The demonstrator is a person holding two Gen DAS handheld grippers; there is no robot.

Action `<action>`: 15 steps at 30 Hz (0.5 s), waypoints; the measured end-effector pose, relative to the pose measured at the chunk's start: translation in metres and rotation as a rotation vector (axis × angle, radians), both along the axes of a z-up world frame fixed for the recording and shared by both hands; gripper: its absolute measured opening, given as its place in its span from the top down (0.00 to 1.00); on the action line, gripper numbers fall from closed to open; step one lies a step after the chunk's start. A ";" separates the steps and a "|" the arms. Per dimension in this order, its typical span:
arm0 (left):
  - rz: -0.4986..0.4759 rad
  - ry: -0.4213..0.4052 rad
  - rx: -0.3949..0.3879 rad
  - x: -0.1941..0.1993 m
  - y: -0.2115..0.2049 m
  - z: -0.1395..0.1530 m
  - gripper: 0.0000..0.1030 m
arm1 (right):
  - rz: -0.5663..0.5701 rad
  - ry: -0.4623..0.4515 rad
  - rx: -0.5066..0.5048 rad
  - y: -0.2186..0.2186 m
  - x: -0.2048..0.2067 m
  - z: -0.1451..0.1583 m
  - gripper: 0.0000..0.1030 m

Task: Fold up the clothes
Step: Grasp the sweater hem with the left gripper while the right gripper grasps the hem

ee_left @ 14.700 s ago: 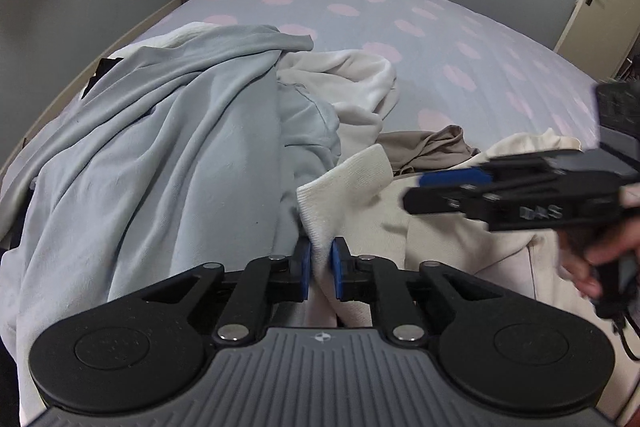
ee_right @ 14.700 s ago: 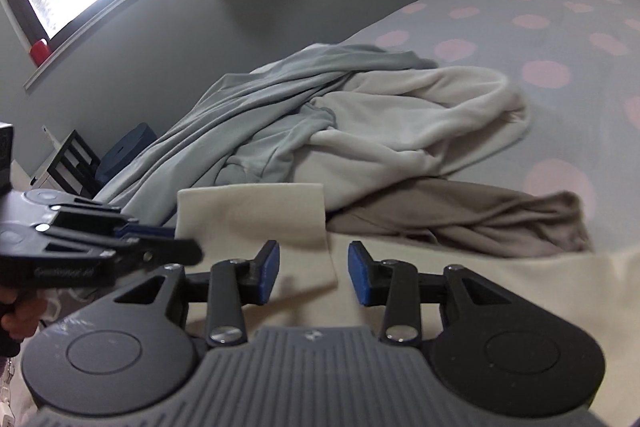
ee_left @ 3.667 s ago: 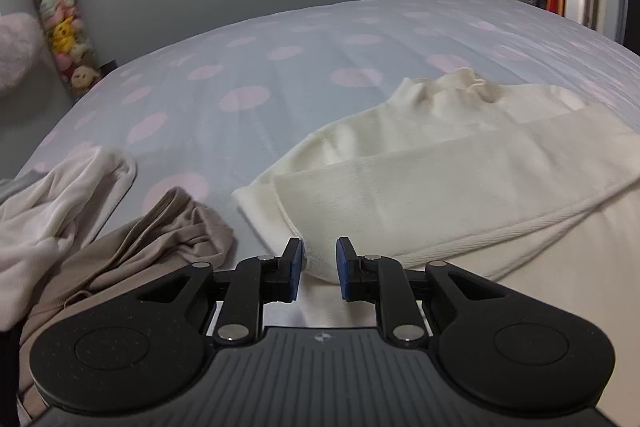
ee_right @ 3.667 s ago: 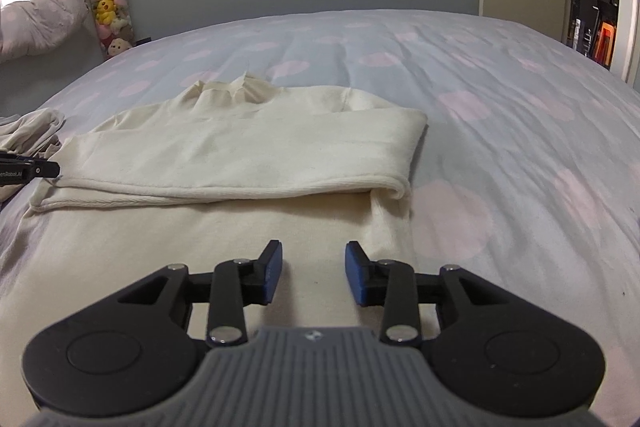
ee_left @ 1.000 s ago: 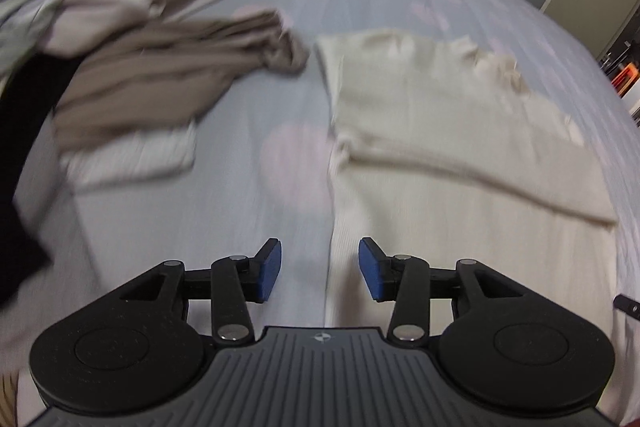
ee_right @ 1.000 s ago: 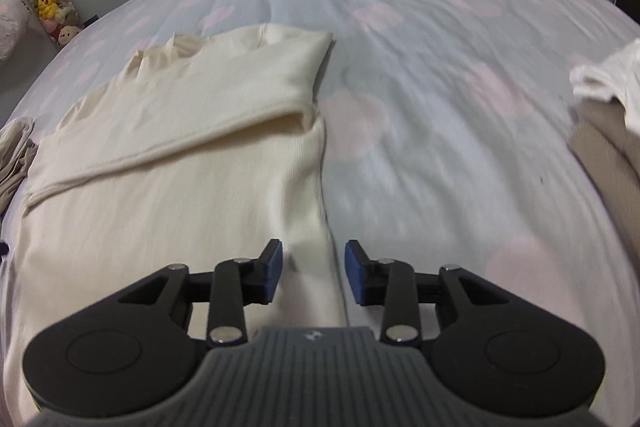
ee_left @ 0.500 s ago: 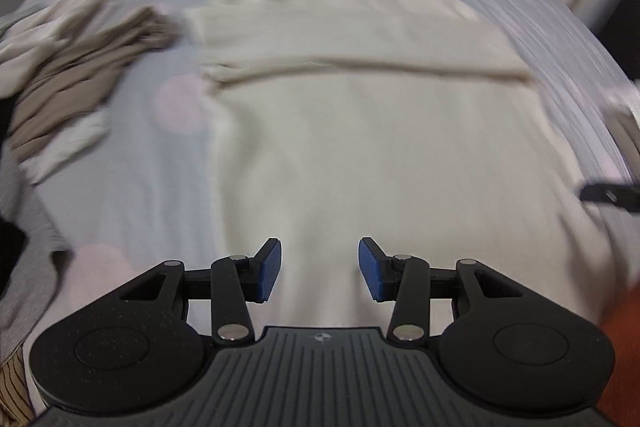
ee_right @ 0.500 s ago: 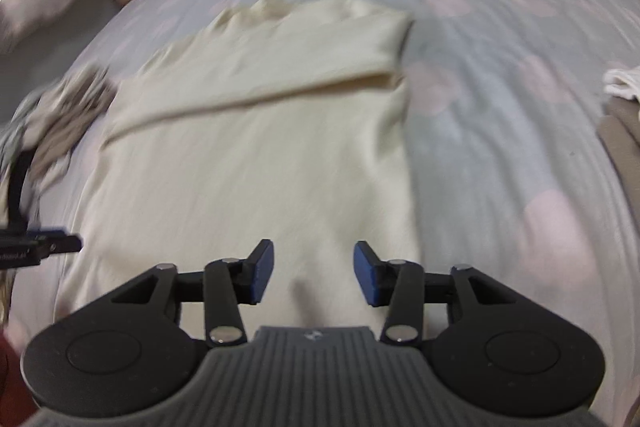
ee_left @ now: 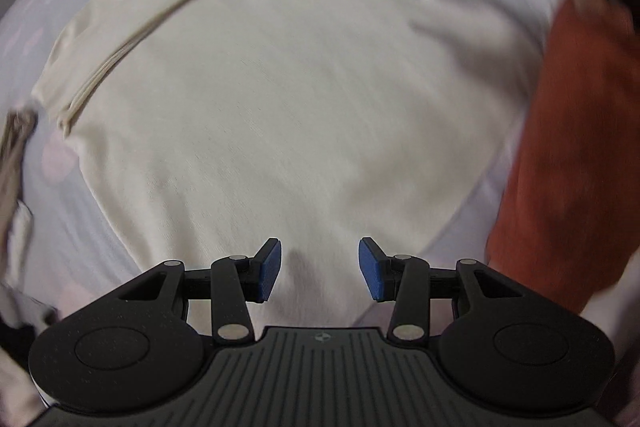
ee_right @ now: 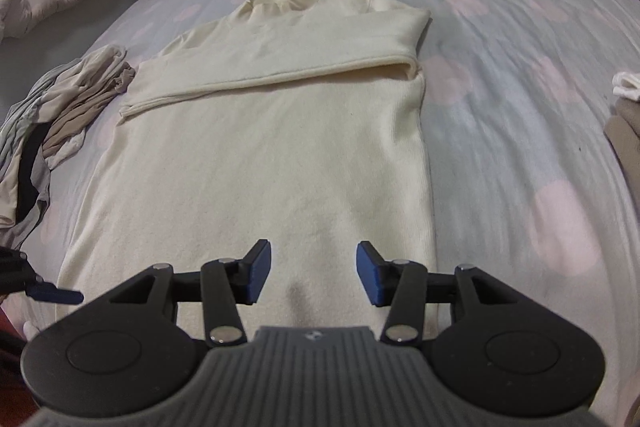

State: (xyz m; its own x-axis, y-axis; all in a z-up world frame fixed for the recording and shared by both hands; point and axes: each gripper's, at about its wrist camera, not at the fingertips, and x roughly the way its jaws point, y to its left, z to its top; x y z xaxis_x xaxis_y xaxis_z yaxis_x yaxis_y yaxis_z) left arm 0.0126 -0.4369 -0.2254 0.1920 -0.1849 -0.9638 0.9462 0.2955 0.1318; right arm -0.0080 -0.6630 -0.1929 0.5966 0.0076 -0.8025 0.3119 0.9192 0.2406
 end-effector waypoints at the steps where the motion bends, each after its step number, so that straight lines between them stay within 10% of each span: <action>1: -0.025 -0.010 0.022 -0.004 -0.001 -0.003 0.60 | 0.004 -0.003 -0.007 0.002 0.000 0.001 0.50; 15: -0.206 -0.093 0.265 -0.026 -0.004 -0.042 0.59 | 0.033 -0.018 -0.073 0.013 -0.002 0.005 0.43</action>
